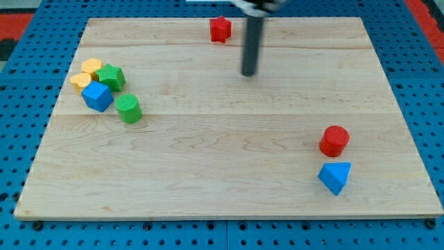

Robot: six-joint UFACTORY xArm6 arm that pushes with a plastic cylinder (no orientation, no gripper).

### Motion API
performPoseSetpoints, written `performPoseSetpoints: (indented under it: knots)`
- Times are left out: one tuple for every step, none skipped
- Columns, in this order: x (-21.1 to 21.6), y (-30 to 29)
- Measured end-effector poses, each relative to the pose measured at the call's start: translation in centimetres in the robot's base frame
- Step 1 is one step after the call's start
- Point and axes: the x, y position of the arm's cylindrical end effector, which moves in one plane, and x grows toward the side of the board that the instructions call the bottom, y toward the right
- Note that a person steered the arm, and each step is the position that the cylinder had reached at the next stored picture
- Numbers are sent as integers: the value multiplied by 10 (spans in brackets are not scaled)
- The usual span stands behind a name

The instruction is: Move the red star to the top of the red circle

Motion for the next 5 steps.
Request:
performPoseSetpoints:
  knots:
    - [-85,-34]
    - [-112,-32]
    - [-126,-44]
    - [-129,-55]
    - [-129,-32]
